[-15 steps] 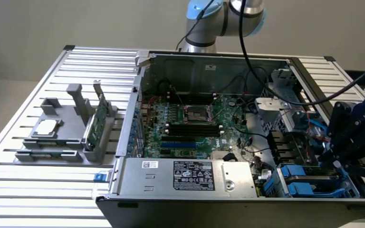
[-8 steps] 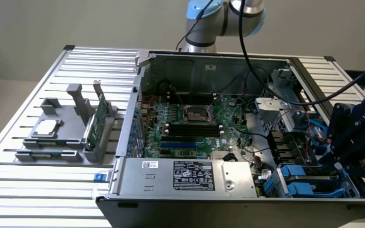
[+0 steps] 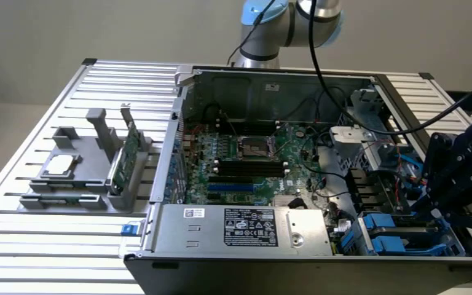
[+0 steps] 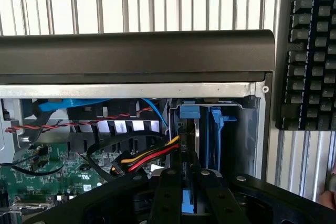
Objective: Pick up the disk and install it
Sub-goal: 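Insert the first disk wire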
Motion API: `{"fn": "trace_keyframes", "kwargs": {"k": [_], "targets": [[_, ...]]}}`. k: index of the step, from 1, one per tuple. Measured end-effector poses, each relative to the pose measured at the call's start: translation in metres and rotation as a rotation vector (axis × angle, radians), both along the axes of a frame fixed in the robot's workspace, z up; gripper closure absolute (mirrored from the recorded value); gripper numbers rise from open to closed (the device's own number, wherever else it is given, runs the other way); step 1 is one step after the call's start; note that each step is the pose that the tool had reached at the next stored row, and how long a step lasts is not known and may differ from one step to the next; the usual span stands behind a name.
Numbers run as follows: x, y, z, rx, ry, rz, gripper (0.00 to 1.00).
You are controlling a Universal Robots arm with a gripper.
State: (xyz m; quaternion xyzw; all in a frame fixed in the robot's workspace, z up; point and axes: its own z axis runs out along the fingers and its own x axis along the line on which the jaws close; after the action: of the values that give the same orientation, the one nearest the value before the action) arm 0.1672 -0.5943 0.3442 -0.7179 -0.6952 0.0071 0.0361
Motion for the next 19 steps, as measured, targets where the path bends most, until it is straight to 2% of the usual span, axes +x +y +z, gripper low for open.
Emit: {"fn": "trace_keyframes", "kwargs": {"k": [2, 4, 8, 12, 19], "targets": [[0.0, 0.0, -0.0002, -0.0041, 0.0, 0.0, 0.84], [0.0, 0.0003, -0.0002, -0.0049, 0.0005, -0.001, 0.84], [0.0, 0.002, -0.0002, -0.0064, 0.0061, -0.01, 0.84], [0.0, 0.0027, -0.0003, -0.0118, 0.0095, -0.02, 0.84], [0.0004, 0.0052, -0.0005, -0.0189, 0.0103, -0.028, 0.84]]}}
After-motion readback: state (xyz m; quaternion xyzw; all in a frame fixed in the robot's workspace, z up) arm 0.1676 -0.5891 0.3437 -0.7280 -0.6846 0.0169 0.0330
